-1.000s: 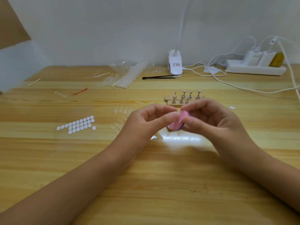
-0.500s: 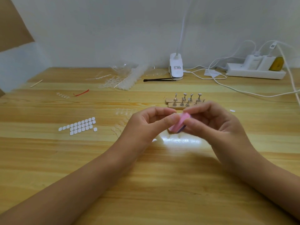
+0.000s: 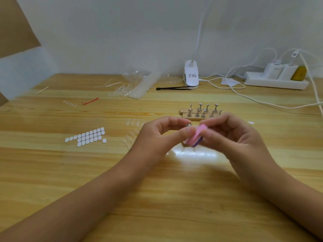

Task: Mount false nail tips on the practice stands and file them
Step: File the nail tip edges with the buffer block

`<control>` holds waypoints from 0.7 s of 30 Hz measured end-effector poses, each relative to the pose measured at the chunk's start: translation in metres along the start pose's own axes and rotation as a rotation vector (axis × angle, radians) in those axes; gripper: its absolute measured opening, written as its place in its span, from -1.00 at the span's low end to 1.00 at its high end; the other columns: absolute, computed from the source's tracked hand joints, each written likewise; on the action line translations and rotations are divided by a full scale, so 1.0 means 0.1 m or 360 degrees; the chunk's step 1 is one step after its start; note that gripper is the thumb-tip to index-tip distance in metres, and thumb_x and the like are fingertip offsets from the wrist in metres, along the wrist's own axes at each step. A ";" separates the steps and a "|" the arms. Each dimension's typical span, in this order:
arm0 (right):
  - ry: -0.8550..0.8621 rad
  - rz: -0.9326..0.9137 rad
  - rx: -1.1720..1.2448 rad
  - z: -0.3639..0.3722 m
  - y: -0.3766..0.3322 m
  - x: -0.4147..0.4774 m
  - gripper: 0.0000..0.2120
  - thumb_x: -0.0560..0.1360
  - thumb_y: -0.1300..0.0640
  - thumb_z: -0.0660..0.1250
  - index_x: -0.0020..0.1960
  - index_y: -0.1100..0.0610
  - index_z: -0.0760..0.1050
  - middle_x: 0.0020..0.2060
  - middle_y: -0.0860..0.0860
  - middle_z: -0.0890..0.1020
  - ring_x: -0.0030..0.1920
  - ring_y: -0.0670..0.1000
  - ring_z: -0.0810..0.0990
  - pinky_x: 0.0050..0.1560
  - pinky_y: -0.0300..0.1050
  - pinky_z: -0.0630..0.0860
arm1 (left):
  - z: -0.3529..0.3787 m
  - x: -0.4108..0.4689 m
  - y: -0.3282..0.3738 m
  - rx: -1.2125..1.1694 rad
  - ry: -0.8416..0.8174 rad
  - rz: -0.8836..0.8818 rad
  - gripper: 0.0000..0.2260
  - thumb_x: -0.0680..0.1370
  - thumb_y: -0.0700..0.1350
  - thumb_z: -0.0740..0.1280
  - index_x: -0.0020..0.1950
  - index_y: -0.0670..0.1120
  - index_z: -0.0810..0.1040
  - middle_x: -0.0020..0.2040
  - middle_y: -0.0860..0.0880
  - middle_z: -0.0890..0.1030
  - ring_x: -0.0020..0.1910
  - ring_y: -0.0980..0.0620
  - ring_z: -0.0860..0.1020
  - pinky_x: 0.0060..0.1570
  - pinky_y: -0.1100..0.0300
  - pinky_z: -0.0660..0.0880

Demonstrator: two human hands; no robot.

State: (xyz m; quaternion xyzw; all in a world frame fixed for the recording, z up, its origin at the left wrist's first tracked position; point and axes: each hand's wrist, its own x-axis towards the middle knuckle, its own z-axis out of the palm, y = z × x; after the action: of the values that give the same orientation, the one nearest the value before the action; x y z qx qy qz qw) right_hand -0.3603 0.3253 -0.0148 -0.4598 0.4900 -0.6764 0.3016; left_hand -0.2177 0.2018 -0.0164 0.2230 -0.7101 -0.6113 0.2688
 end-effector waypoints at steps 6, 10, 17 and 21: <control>0.0082 -0.0028 -0.0017 -0.05 -0.05 0.02 -0.82 0.37 0.03 0.44 -0.06 0.07 0.59 -0.16 0.07 0.71 -0.12 0.04 0.71 -0.06 -0.22 0.61 | -0.05 0.00 0.01 0.0145 0.0034 -0.0015 -0.68 0.30 0.17 0.47 0.00 0.09 0.69 -0.02 0.15 0.70 0.06 0.24 0.62 0.24 0.09 0.45; 0.0063 0.0060 -0.0066 -0.07 -0.07 0.05 -0.76 0.37 0.06 0.43 -0.02 0.15 0.58 -0.17 0.09 0.71 -0.14 0.05 0.72 -0.07 -0.25 0.60 | -0.05 0.01 0.01 0.0212 0.0006 -0.0037 -0.71 0.33 0.18 0.46 0.00 0.14 0.69 0.01 0.19 0.69 0.08 0.30 0.59 0.22 0.14 0.41; -0.0016 0.0104 -0.0143 -0.04 -0.06 0.03 -0.77 0.37 0.06 0.43 -0.02 0.14 0.64 -0.15 0.09 0.71 -0.11 0.04 0.71 -0.10 -0.22 0.61 | -0.03 -0.02 0.02 0.0179 -0.0088 0.0013 -0.71 0.40 0.16 0.42 0.08 0.14 0.70 0.08 0.20 0.68 0.15 0.30 0.57 0.20 0.19 0.39; 0.0107 0.0061 -0.0062 -0.05 -0.07 0.04 -0.80 0.36 0.07 0.43 -0.04 0.11 0.65 -0.16 0.07 0.70 -0.11 0.01 0.70 -0.09 -0.21 0.61 | -0.02 -0.03 0.03 0.0163 -0.0137 0.0029 -0.69 0.40 0.15 0.43 0.09 0.10 0.71 0.08 0.18 0.69 0.16 0.28 0.58 0.22 0.17 0.39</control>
State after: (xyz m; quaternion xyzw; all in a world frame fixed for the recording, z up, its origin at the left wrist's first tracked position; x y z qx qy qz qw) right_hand -0.3663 0.3268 -0.0072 -0.4331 0.5217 -0.6759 0.2888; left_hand -0.2146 0.2025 -0.0139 0.2034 -0.7535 -0.5806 0.2318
